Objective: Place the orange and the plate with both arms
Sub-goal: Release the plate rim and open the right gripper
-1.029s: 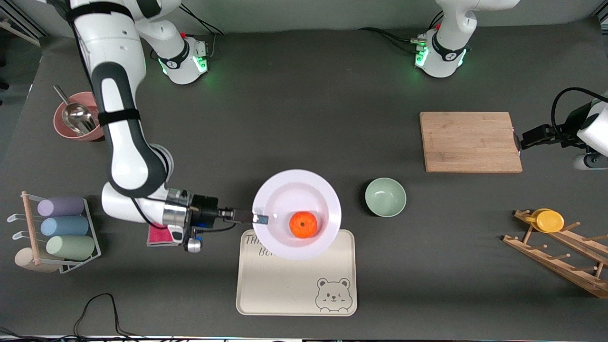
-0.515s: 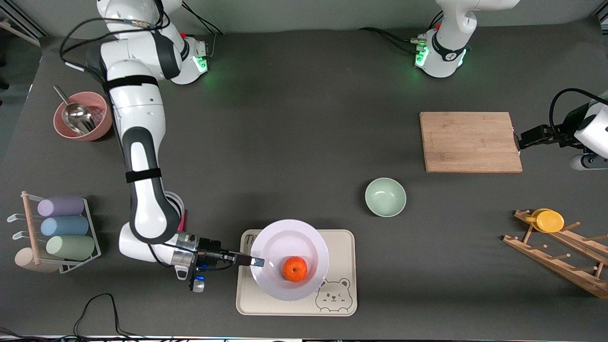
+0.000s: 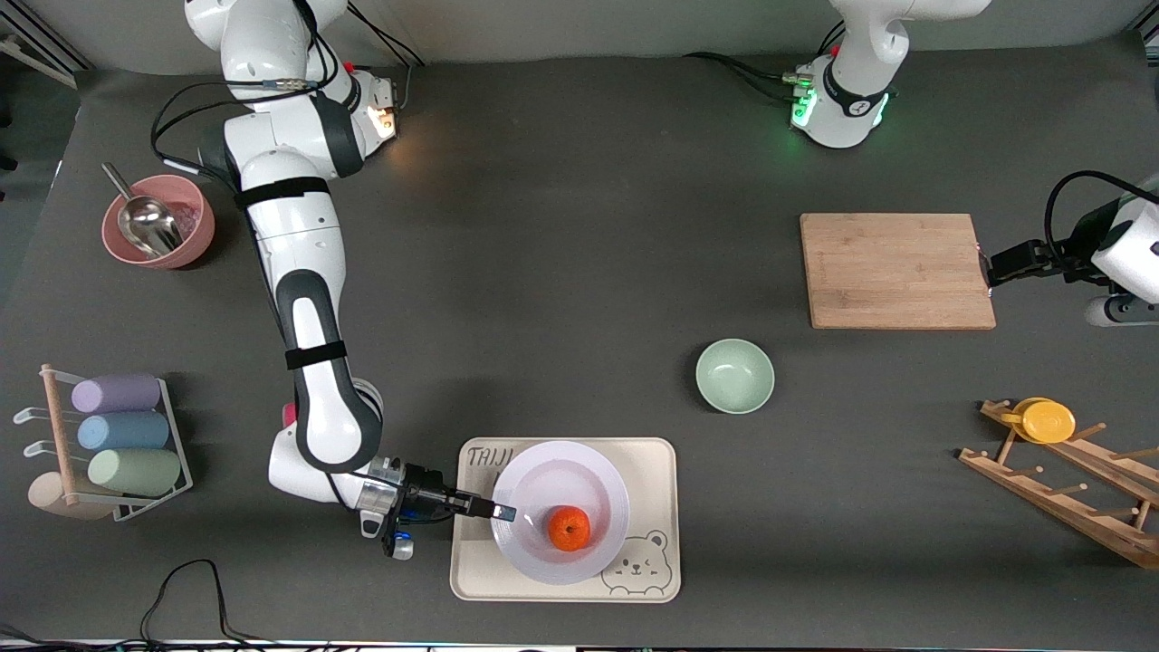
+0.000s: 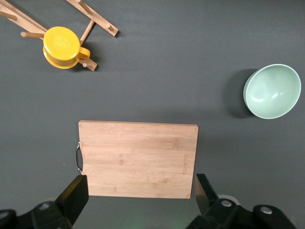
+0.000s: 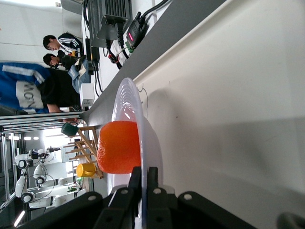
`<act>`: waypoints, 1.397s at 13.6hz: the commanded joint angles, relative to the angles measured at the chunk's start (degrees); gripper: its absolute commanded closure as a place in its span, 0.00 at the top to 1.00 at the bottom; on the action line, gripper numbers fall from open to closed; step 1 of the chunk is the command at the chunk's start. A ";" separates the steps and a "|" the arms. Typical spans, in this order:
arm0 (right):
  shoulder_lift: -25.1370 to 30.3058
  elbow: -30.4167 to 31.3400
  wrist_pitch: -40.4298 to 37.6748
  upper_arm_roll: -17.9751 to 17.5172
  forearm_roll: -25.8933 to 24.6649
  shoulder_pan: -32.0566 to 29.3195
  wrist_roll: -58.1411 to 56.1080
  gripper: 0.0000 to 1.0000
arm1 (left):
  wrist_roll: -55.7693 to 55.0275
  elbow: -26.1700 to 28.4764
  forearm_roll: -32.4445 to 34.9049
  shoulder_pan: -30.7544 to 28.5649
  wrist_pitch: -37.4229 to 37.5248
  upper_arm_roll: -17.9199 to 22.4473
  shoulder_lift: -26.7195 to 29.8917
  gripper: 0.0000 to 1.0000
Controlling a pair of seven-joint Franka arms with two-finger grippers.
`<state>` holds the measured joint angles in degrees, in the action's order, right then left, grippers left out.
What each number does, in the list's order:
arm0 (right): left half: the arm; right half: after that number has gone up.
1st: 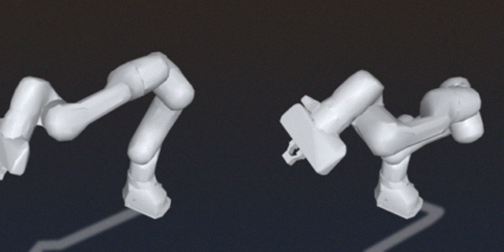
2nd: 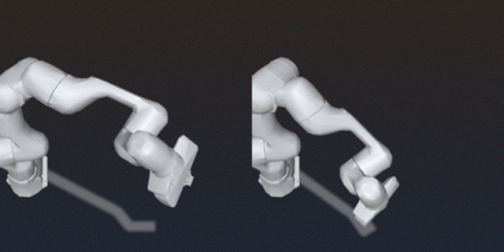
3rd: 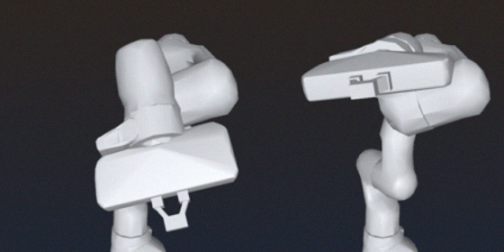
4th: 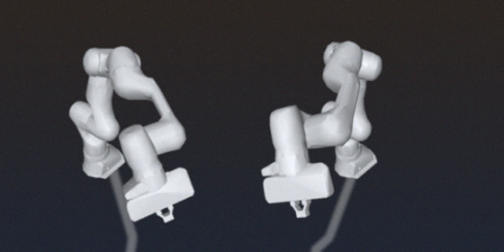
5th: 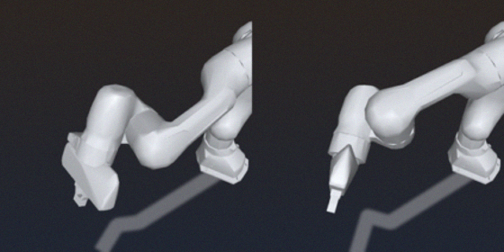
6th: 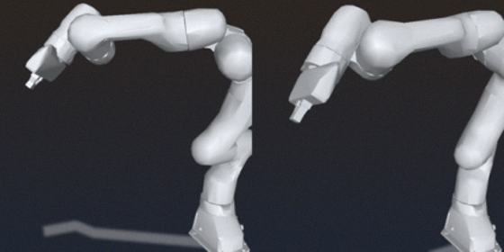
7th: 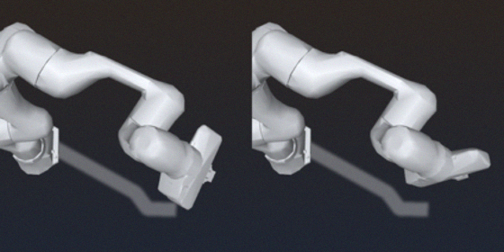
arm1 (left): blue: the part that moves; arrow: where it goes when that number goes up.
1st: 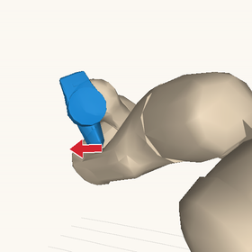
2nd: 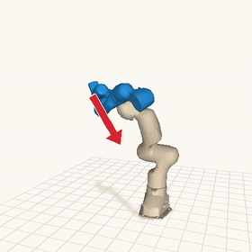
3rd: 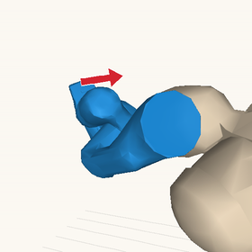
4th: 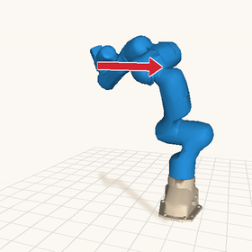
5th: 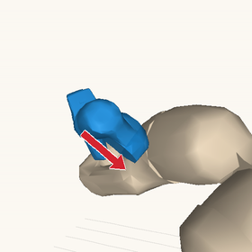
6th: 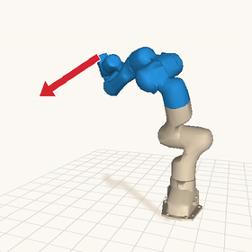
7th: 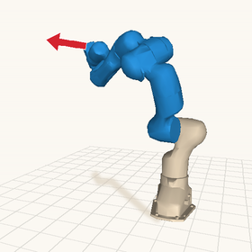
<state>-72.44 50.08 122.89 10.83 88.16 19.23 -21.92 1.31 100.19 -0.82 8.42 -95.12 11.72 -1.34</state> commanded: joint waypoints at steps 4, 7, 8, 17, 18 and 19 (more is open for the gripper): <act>-2.62 -2.88 3.50 -3.62 -0.71 -0.60 -8.05 0.00 | 0.44 1.41 0.64 0.46 -1.30 0.32 1.78 1.00; -2.71 -2.79 4.20 -3.80 -0.62 -0.51 -8.05 0.17 | 0.44 0.97 0.73 0.37 -1.30 0.32 1.69 1.00; -2.80 -2.79 4.29 -3.80 -0.62 -0.51 -8.05 0.27 | 0.44 1.06 0.73 0.28 -1.30 0.32 1.69 1.00; -1.57 -2.88 3.41 -2.40 -2.36 -1.21 -7.87 1.00 | 0.36 0.97 0.73 0.28 -0.77 0.32 1.78 1.00; -1.22 -2.88 3.15 -2.13 -5.33 -1.21 -7.79 1.00 | 0.44 0.97 0.73 0.19 -0.68 0.32 1.78 1.00; 0.00 -2.88 3.06 -2.13 -9.11 -1.21 -7.61 1.00 | 0.36 0.97 0.73 0.19 -0.68 0.32 1.78 1.00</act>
<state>-73.61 48.19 126.22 8.57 84.31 18.13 -29.45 1.31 100.07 -0.75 8.40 -95.56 11.82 -1.33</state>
